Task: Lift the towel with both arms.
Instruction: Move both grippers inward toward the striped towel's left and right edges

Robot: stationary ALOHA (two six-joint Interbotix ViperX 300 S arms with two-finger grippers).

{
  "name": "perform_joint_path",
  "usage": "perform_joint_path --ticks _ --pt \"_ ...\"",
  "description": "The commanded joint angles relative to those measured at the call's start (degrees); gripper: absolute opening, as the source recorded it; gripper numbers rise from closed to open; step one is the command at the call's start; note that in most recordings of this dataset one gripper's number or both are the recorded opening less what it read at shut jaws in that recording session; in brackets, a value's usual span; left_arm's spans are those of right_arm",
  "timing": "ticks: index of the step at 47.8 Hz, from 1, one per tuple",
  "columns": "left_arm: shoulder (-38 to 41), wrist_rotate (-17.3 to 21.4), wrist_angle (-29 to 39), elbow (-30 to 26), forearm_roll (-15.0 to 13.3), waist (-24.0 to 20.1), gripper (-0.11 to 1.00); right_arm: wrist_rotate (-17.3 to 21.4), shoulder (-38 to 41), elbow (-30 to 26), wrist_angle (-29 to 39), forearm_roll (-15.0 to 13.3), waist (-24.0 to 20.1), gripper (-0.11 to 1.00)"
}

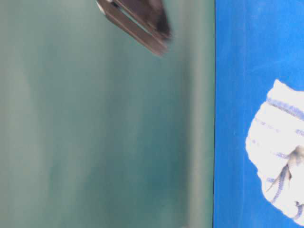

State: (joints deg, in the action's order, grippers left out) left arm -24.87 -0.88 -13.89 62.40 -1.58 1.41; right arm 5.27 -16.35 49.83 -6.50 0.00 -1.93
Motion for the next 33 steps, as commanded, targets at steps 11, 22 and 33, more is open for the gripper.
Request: perform_joint_path --ticks 11,22,33 --pt "11.6 0.0 -4.0 -3.7 -0.1 0.8 0.9 0.0 14.9 -7.4 -0.1 0.1 -0.8 0.62" --pt "20.0 0.1 -7.4 -5.7 -0.1 0.8 0.9 0.0 22.9 -11.2 -0.1 0.2 -1.1 0.62" --pt "26.5 0.1 -10.9 -7.2 -0.1 0.4 0.9 0.0 28.0 -13.4 -0.2 0.2 -1.2 0.62"
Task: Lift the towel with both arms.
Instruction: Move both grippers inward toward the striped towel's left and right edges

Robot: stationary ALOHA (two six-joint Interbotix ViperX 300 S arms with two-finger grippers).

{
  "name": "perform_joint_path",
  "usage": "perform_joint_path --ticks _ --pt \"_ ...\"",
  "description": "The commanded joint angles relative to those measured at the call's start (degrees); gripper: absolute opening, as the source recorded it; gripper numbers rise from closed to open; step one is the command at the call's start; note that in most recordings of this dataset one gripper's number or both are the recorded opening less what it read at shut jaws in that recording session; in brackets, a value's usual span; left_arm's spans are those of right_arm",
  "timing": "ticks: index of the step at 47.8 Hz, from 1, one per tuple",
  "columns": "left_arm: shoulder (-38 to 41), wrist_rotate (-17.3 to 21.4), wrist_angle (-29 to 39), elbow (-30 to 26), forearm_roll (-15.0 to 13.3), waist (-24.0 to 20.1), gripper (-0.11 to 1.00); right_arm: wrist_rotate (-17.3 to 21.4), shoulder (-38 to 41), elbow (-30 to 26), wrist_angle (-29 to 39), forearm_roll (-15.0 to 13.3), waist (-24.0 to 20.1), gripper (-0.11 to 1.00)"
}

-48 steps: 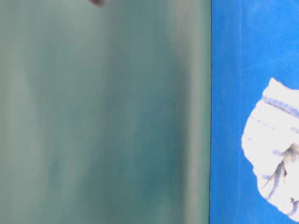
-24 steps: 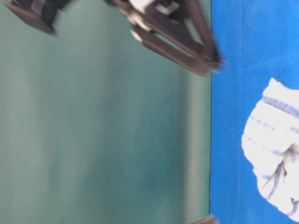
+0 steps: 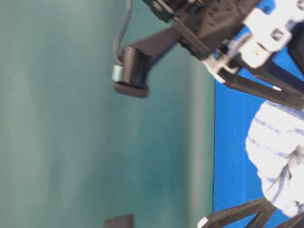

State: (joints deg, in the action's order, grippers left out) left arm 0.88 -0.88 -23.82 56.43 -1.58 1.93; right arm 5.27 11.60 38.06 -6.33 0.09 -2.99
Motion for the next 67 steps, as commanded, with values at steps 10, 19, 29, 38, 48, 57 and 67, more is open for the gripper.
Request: perform_joint_path --ticks 10,19,29,38,48,57,67 --pt "2.2 0.1 -1.0 -2.4 -0.1 -0.5 0.85 0.0 1.5 -2.8 -0.4 0.1 0.0 0.61" --pt "2.4 1.0 -0.9 -2.6 0.0 -0.7 0.48 0.0 1.5 -3.0 -0.4 0.1 0.7 0.38" --pt "1.7 1.0 -0.3 -2.7 -0.1 -0.7 0.04 0.1 1.1 -2.9 -0.2 0.2 1.1 0.04" --pt "-3.3 -0.5 4.3 -4.0 -0.2 0.3 0.04 0.2 -2.7 -2.9 1.4 0.4 0.7 0.04" --pt "-13.4 -4.1 18.0 -8.0 -0.2 0.6 0.04 0.3 -11.7 -3.5 7.4 0.4 0.6 0.04" --pt "-21.7 -5.2 26.4 -12.0 -0.2 0.7 0.04 0.1 -20.0 -4.3 12.9 0.2 0.9 0.04" --pt "-28.5 -3.2 33.0 -18.3 0.1 0.7 0.04 0.1 -27.7 -6.5 19.4 0.0 1.4 0.04"
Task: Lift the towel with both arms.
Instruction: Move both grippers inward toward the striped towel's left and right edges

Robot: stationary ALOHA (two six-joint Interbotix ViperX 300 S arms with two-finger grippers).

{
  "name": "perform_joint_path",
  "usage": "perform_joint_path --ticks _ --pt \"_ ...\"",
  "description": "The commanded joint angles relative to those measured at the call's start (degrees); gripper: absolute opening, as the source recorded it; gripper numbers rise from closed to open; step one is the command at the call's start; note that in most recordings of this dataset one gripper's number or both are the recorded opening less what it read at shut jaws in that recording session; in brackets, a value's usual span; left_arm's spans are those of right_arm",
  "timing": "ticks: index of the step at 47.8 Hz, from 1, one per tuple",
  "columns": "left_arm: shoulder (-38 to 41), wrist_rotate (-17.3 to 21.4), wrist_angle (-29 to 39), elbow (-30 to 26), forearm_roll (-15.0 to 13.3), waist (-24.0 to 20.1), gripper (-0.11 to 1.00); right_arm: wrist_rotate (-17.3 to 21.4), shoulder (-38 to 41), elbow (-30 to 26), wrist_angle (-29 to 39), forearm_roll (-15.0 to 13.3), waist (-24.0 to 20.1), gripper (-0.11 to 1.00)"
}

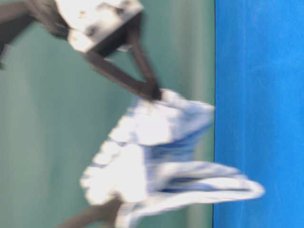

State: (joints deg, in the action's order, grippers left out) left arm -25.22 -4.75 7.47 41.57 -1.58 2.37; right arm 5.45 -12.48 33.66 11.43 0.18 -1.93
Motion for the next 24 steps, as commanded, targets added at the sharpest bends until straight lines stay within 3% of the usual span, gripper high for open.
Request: perform_joint_path --ticks 1,24 --pt "-2.7 1.1 2.5 -4.1 0.2 0.2 0.04 -0.1 -4.3 -2.5 2.4 -0.1 0.4 0.04" --pt "-2.8 6.4 14.5 -20.8 0.2 -1.0 0.04 -0.2 -13.5 -14.7 17.9 -2.8 1.3 0.04"
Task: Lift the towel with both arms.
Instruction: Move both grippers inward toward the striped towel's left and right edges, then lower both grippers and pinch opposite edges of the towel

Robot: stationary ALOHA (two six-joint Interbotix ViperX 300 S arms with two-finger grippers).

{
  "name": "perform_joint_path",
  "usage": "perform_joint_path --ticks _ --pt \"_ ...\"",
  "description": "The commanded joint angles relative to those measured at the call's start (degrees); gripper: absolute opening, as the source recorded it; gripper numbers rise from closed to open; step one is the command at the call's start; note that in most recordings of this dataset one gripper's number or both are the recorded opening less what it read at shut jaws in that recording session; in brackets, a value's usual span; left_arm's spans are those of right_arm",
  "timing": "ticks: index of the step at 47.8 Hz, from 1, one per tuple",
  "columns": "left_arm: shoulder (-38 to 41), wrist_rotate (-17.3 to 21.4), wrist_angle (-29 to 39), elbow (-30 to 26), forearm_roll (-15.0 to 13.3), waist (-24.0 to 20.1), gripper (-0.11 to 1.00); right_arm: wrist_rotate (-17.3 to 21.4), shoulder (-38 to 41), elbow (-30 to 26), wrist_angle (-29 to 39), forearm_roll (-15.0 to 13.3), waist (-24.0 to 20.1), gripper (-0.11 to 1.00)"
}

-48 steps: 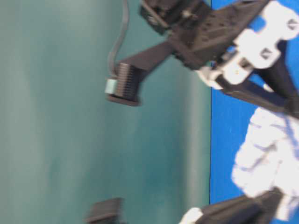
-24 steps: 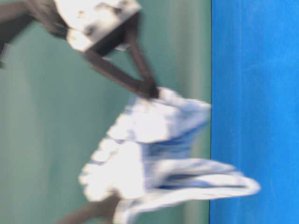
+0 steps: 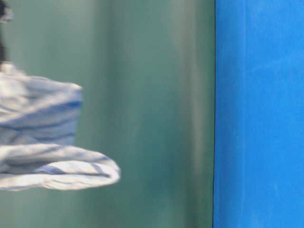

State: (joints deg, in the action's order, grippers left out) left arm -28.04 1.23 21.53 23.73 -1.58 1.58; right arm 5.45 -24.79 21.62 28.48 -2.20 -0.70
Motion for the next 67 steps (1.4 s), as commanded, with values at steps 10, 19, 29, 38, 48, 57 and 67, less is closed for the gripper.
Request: perform_joint_path --ticks 10,19,29,38,48,57,67 --pt "1.1 3.6 0.3 -3.9 0.2 -0.2 0.04 -0.6 -0.3 -3.2 1.8 -0.4 0.1 0.04" --pt "1.5 3.5 0.2 -4.2 0.2 -1.2 0.05 -1.6 -0.4 -3.2 1.5 -2.1 0.4 0.04" --pt "1.4 3.5 -0.6 -4.2 0.2 -2.5 0.38 -1.6 -0.4 -3.3 1.7 -4.1 1.6 0.05" --pt "1.1 3.6 -0.7 -3.7 0.2 -1.7 0.87 -1.4 -0.4 -3.0 3.3 -4.1 1.6 0.54" --pt "1.5 3.4 -0.7 -1.4 0.2 -1.1 0.85 -0.5 -0.4 -1.7 4.0 -4.1 1.6 0.63" --pt "2.5 3.3 -3.5 5.0 0.2 0.7 0.85 2.0 0.4 4.0 1.1 -4.0 1.2 0.64" --pt "4.0 3.3 -12.0 14.9 0.0 2.5 0.85 4.9 4.1 11.2 -7.4 -3.8 -0.2 0.64"
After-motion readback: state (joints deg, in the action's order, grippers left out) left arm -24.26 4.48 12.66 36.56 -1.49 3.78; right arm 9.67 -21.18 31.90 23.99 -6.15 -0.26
